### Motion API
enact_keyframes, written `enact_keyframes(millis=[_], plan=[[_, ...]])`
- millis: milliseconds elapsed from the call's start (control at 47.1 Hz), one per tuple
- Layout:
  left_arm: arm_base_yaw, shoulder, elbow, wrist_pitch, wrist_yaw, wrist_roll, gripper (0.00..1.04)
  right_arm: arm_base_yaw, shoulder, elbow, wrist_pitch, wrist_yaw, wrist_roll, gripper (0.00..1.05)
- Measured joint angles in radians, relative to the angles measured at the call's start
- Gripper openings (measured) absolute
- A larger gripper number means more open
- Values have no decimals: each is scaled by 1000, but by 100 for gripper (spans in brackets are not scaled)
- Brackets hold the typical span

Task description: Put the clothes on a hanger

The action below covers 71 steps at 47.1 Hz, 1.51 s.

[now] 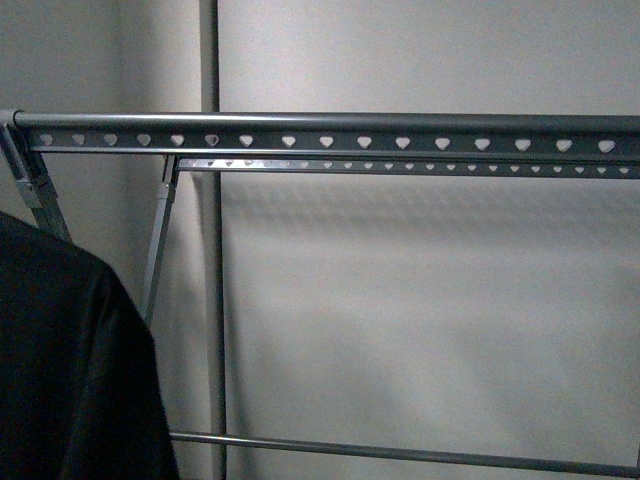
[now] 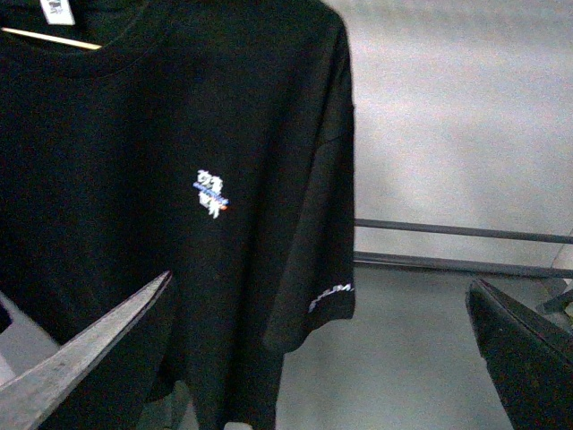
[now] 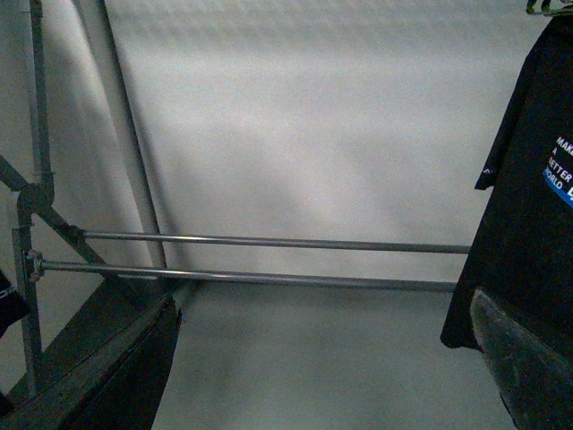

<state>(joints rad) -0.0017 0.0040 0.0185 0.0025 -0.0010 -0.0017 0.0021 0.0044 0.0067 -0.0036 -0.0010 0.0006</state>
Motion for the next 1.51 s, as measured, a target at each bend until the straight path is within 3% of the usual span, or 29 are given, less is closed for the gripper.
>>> enact_keyframes(millis=[297, 318, 382, 403, 488, 870, 1231, 1316, 1507], plan=[[0, 0, 0, 0, 0, 0, 98, 0, 0, 0, 0, 0, 0, 97], [5, 3, 0, 2, 18, 0, 98, 0, 0, 0, 0, 0, 0, 97], [88, 98, 6, 100, 268, -13, 98, 0, 0, 0, 0, 0, 0, 97], [101, 169, 20, 139, 286, -32, 98, 0, 0, 0, 0, -2, 0, 97], [107, 405, 112, 254, 179, -113, 98, 0, 0, 0, 0, 0, 0, 97], [112, 1129, 632, 324, -209, -470, 98, 0, 0, 0, 0, 0, 0, 97], [104, 1463, 898, 325, -348, -529, 98, 0, 0, 0, 0, 0, 0, 97], [99, 1482, 922, 316, -359, -533, 81, 0, 0, 0, 0, 0, 0, 97], [96, 1482, 922, 289, -352, -533, 54, 0, 0, 0, 0, 0, 0, 97]])
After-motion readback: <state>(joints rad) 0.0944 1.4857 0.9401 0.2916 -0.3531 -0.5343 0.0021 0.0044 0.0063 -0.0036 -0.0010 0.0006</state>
